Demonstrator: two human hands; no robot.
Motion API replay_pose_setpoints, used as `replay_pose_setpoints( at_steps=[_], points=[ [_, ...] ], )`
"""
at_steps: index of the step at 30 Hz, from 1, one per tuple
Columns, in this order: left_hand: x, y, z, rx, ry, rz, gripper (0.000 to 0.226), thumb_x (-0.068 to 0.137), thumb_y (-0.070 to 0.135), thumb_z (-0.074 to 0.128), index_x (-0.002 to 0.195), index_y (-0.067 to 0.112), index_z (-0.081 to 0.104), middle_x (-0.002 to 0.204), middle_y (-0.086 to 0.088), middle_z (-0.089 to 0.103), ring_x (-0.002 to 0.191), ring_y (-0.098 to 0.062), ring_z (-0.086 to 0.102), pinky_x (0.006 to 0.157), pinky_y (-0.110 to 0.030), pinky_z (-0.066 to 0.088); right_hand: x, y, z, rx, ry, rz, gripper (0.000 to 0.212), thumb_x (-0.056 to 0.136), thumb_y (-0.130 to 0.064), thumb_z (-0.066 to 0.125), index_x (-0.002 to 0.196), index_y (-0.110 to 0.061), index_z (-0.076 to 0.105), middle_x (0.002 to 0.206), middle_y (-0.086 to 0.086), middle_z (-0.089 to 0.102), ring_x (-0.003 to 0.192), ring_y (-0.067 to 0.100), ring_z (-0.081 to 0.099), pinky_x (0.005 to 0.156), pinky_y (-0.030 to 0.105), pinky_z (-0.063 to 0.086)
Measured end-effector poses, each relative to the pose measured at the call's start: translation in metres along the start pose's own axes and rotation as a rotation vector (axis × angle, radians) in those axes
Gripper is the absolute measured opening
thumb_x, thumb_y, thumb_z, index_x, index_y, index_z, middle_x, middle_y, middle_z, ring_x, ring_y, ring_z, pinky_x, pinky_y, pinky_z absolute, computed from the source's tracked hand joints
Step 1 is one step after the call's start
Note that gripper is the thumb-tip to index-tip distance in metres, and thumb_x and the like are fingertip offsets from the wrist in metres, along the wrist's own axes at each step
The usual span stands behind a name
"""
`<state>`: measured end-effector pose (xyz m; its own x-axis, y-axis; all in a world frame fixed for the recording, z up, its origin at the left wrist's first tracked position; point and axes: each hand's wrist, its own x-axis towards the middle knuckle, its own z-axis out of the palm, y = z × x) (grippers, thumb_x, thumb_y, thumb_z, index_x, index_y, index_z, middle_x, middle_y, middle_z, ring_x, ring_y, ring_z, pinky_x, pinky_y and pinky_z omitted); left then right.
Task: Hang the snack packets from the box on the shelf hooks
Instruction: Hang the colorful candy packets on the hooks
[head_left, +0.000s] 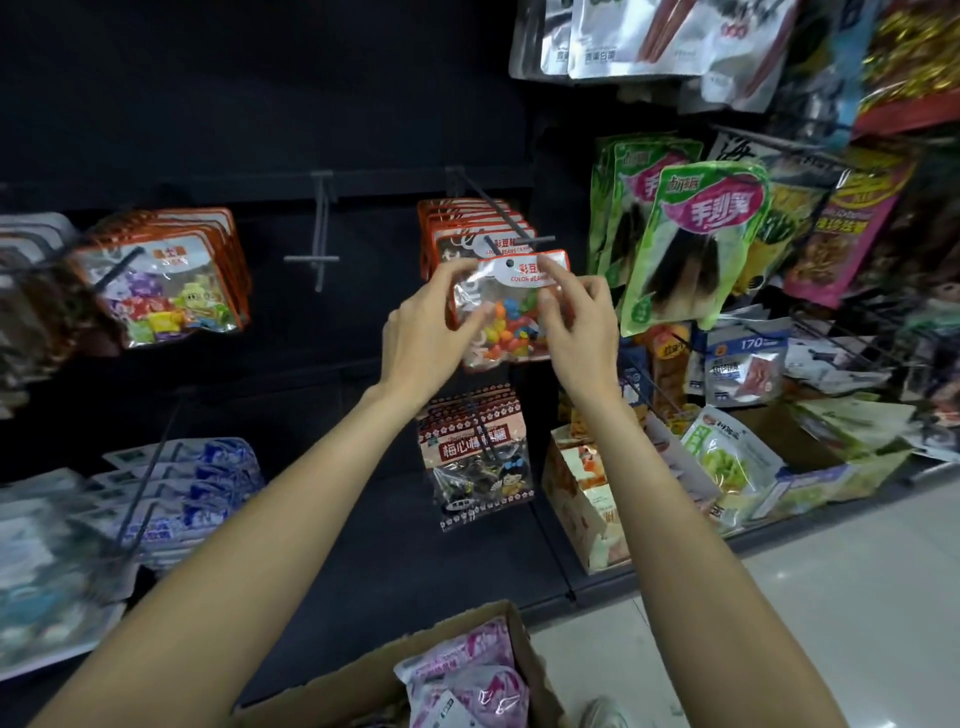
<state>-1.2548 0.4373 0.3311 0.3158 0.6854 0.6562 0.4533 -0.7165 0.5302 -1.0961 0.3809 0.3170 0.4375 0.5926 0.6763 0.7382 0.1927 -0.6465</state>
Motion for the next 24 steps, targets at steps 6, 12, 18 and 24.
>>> replay_pose_setpoints(
  at_steps=[6, 12, 18, 24],
  points=[
    [-0.007, -0.004, 0.000, 0.094, -0.014, 0.039, 0.056, 0.079, 0.044, 0.069, 0.129, 0.031, 0.046, 0.111, 0.009, 0.063, 0.082, -0.008, 0.060, 0.063, -0.021, 0.040, -0.004, 0.004, 0.003, -0.054, -0.066, -0.055, 0.059, 0.088, -0.043, 0.063, 0.141, -0.032, 0.042, 0.110, -0.002, 0.036, 0.096, 0.007, 0.043, 0.078, 0.018, 0.040],
    [-0.008, -0.007, 0.006, 0.167, 0.021, 0.118, 0.055, 0.082, 0.045, 0.067, 0.131, 0.031, 0.046, 0.119, 0.012, 0.062, 0.084, -0.010, 0.065, 0.062, -0.021, 0.045, -0.008, 0.010, 0.009, -0.043, -0.034, -0.029, 0.058, 0.087, -0.044, 0.063, 0.141, -0.032, 0.043, 0.110, -0.001, 0.039, 0.090, 0.006, 0.045, 0.068, 0.008, 0.039],
    [0.001, -0.025, 0.013, 0.265, 0.116, 0.244, 0.050, 0.084, 0.044, 0.063, 0.129, 0.023, 0.055, 0.094, 0.006, 0.061, 0.067, 0.001, 0.044, 0.048, -0.019, 0.041, -0.001, 0.011, 0.017, -0.043, -0.056, 0.007, 0.060, 0.088, -0.046, 0.061, 0.143, -0.037, 0.038, 0.116, 0.002, 0.041, 0.096, 0.010, 0.048, 0.074, 0.019, 0.045],
    [0.035, -0.038, 0.015, 0.372, 0.040, 0.105, 0.053, 0.088, 0.039, 0.062, 0.138, 0.030, 0.046, 0.104, -0.002, 0.057, 0.089, -0.018, 0.059, 0.060, -0.028, 0.040, 0.028, 0.009, 0.046, -0.310, -0.233, 0.017, 0.076, 0.087, -0.048, 0.062, 0.148, -0.026, 0.023, 0.132, 0.013, 0.031, 0.119, 0.027, 0.038, 0.083, 0.033, 0.044]
  ],
)
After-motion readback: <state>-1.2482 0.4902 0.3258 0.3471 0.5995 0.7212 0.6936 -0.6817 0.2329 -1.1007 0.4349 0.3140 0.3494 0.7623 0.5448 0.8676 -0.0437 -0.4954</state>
